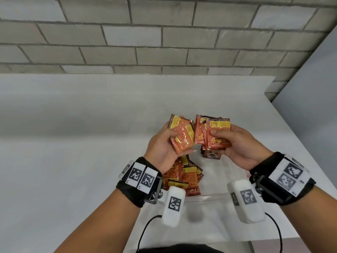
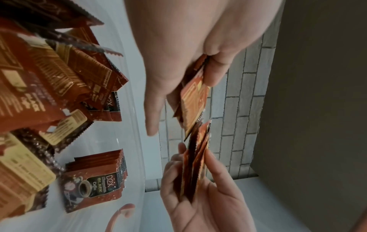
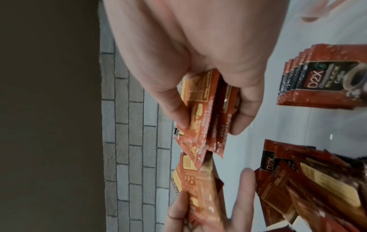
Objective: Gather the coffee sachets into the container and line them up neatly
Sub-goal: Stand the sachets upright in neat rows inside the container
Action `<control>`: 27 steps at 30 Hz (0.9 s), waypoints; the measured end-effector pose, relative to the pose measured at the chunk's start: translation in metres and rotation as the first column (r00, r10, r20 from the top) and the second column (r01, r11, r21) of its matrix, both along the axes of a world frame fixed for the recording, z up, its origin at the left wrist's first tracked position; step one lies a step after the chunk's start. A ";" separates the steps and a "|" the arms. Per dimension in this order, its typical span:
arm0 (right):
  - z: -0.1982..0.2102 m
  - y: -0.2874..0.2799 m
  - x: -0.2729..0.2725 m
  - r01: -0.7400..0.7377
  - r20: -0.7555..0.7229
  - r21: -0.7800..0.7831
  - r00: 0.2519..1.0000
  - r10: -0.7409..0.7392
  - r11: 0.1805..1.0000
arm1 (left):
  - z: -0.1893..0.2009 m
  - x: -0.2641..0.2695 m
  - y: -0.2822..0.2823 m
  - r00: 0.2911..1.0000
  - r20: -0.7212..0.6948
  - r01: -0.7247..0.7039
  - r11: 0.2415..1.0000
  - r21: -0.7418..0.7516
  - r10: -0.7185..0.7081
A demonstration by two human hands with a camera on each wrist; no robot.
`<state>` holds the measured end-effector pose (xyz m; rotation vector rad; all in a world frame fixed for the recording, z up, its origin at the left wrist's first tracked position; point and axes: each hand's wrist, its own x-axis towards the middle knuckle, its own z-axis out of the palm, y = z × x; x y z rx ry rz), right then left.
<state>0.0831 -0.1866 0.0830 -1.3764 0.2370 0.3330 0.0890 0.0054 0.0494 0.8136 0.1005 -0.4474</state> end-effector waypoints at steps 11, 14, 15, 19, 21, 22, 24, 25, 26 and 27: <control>-0.003 0.017 0.000 0.042 -0.152 0.182 0.988 -0.014 0.982 | 0.001 -0.003 -0.014 0.976 0.145 -0.155 0.985 -0.081 0.165; -0.003 0.013 0.003 0.061 -0.127 0.106 0.991 -0.047 0.993 | 0.001 0.001 -0.010 0.982 0.076 -0.164 0.982 -0.097 0.171; -0.003 0.011 0.003 0.061 -0.120 0.083 0.991 -0.051 0.995 | 0.001 0.003 -0.008 0.984 0.055 -0.165 0.982 -0.097 0.171; 0.000 0.002 0.005 0.026 -0.063 0.011 0.998 -0.025 1.000 | 0.001 0.007 0.000 0.989 0.100 -0.114 0.990 0.078 0.106; 0.005 -0.002 0.006 -0.002 -0.017 -0.012 1.000 0.002 1.000 | 0.000 0.007 0.001 0.991 0.121 -0.076 0.974 0.213 0.051; 0.008 -0.004 0.007 -0.018 0.002 -0.022 1.000 0.018 1.000 | 0.000 0.007 0.001 0.991 0.127 -0.061 0.961 0.268 0.028; 0.014 -0.005 0.008 -0.078 0.032 -0.059 0.996 0.080 0.995 | -0.001 0.005 0.001 0.989 0.150 -0.046 0.935 0.351 -0.008; 0.017 -0.005 0.008 -0.117 0.041 -0.088 0.992 0.121 0.989 | -0.001 0.004 0.000 0.986 0.166 -0.040 0.924 0.381 -0.026; 0.018 -0.004 0.008 -0.155 0.046 -0.114 0.986 0.161 0.981 | -0.001 0.002 -0.001 0.983 0.180 -0.032 0.914 0.404 -0.045; 0.019 -0.003 0.008 -0.187 0.049 -0.135 0.980 0.195 0.973 | 0.000 0.001 -0.003 0.980 0.189 -0.027 0.907 0.420 -0.058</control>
